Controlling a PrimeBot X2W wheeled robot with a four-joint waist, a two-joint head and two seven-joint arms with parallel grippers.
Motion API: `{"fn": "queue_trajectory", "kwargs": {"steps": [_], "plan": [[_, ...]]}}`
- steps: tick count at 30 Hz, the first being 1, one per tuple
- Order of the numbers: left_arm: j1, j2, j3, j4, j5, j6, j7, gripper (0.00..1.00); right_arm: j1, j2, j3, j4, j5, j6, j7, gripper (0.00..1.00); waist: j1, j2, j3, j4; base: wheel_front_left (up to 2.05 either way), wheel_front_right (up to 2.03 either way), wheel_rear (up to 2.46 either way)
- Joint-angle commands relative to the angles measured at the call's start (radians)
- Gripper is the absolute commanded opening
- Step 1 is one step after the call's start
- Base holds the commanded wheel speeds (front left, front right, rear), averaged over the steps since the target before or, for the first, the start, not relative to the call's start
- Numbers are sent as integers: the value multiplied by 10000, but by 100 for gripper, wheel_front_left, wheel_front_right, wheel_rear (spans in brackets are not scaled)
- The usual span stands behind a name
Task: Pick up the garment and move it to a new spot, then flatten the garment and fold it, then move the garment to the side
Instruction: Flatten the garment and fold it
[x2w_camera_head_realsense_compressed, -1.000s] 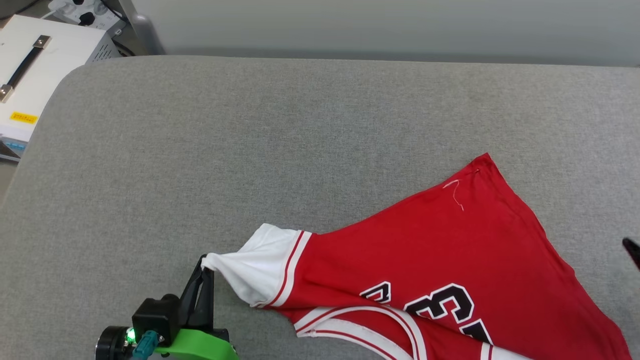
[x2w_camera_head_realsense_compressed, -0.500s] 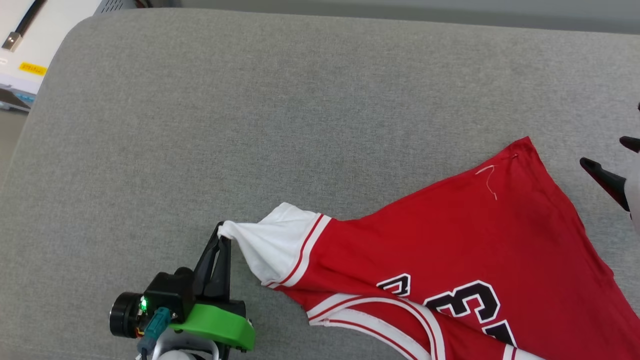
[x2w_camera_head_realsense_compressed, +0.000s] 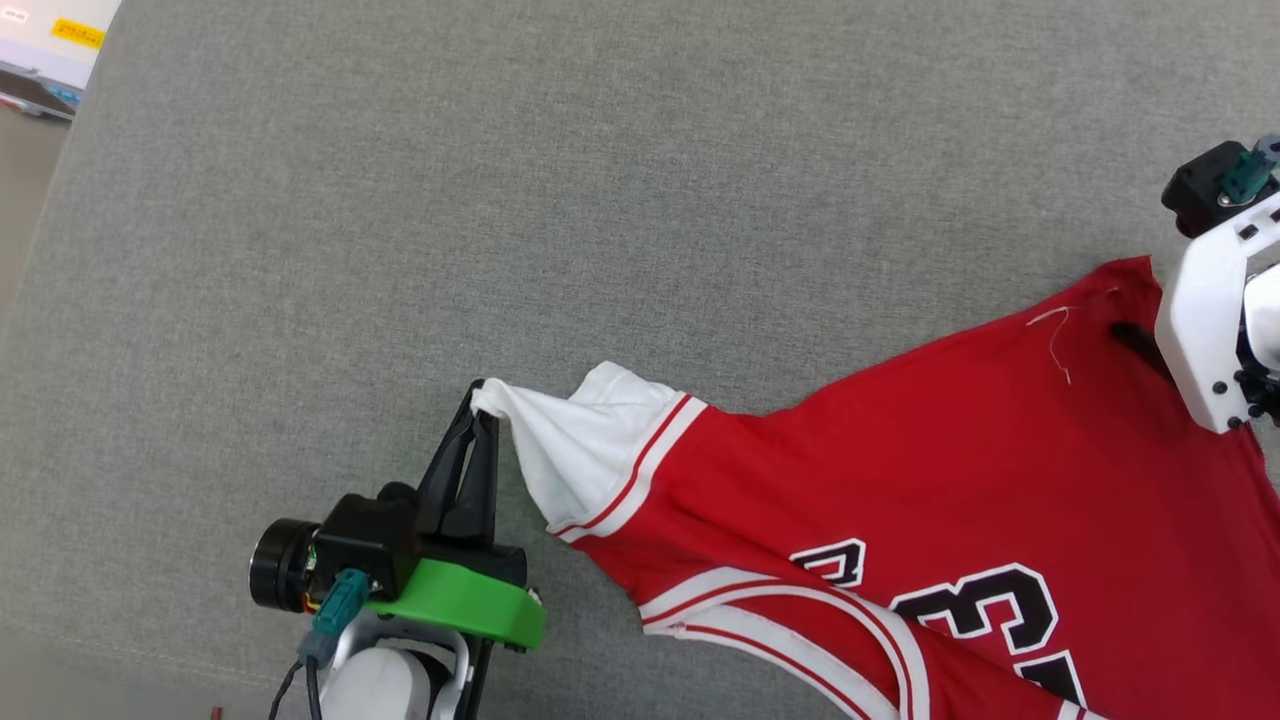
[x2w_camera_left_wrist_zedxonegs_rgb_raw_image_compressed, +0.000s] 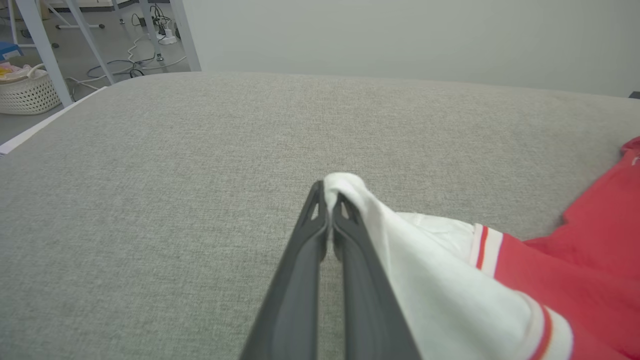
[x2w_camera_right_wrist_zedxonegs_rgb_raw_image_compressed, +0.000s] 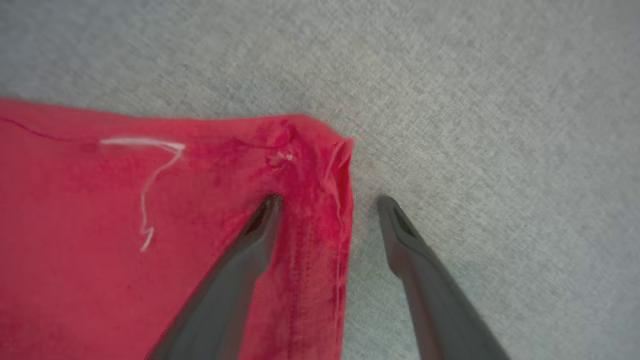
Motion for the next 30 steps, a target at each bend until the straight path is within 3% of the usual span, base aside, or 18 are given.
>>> {"fn": "queue_trajectory", "kwargs": {"steps": [1, 6, 7, 8, 14, 23, 30], "plan": [[-219, -60, -2, 2, 80, -48, -58, 0, -70, 120, 289, 344, 64, -4, -189, 100, 0, 0, 284, 205, 0, 0, 0], [-346, -143, 51, 114, 71, -90, -66, 0, 165, -3, 1699, 999, 453, -4, -420, 100, 0, 0, 339, 244, 0, 0, 0], [-342, -156, 83, 130, 75, -93, -67, 0, 167, -44, 1906, 1044, 557, -4, -474, 42, 0, 0, 302, 216, 0, 0, 0], [-327, -163, 112, 146, 79, -95, -67, 0, 138, -78, 2040, 1059, 621, -4, -558, 0, 0, 0, 263, 185, 0, 0, 0], [-174, -129, 303, 285, 136, -179, -68, 0, -207, -229, 2298, 1121, 932, -4, -1763, 0, 0, 0, -351, -96, 0, 0, 0], [-291, 473, 274, 177, 672, -523, -69, 0, -128, -570, 1545, 457, 1425, -4, -4145, 0, 0, 0, -1661, -492, 0, 0, 0], [-1115, 744, 479, -410, 485, -702, 63, 0, 255, -464, 318, 144, 1186, -4, -5633, 0, 0, 0, -2350, -930, 0, 0, 0]]}}
